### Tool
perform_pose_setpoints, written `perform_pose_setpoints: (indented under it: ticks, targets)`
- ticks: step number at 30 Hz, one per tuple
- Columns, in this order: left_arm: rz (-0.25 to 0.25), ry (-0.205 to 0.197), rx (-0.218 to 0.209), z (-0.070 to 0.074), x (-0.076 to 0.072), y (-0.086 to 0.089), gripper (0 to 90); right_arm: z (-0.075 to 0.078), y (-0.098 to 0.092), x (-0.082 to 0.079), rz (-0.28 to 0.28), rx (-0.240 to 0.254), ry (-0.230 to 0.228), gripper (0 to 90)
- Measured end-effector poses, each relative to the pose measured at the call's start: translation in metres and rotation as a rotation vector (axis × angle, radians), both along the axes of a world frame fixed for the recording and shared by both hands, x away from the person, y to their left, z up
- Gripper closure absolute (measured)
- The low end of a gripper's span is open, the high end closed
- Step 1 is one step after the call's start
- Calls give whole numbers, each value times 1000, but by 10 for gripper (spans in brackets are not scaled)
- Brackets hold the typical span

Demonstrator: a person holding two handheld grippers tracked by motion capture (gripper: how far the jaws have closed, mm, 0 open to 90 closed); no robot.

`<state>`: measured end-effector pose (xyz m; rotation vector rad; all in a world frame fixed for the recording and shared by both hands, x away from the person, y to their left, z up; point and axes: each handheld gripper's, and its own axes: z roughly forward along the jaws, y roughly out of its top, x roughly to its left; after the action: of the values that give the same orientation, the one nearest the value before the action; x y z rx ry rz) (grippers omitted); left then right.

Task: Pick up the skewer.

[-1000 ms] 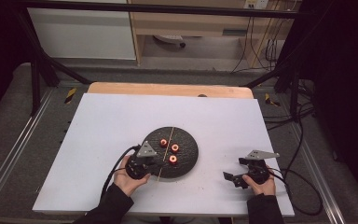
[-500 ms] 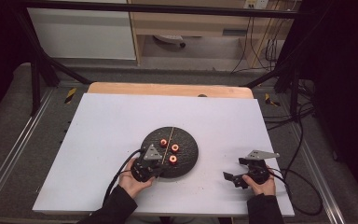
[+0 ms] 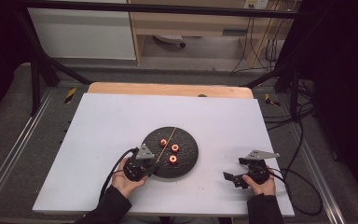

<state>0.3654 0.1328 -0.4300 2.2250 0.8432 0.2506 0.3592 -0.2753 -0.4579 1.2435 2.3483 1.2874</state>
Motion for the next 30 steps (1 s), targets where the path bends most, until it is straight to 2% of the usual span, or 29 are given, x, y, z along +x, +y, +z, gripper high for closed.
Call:
perform_pose_setpoints:
  ticks: [7,10,13,16,17,18,20,26,30]
  targets:
    - [20,-6,2,2,2,7,897,0,0,0,-2,4,5,9]
    - [25,-29,0,10,2,9,896,0,0,0,-1,4,3,9]
    - [43,-39,-3,20,4,11,824,0,0,0,0,3,4,9]
    - [55,-21,19,26,10,9,696,0,0,0,0,5,4,9]
    - [58,-7,30,27,13,8,617,0,0,0,0,7,5,9]
    - [64,5,47,27,15,6,617,0,0,0,0,7,5,9]
    - [72,25,80,26,20,1,563,-1,1,1,0,7,3,9]
    - [86,57,166,22,30,-14,587,-1,1,1,1,10,5,9]
    - [89,72,196,22,33,-20,622,0,1,1,1,11,7,8]
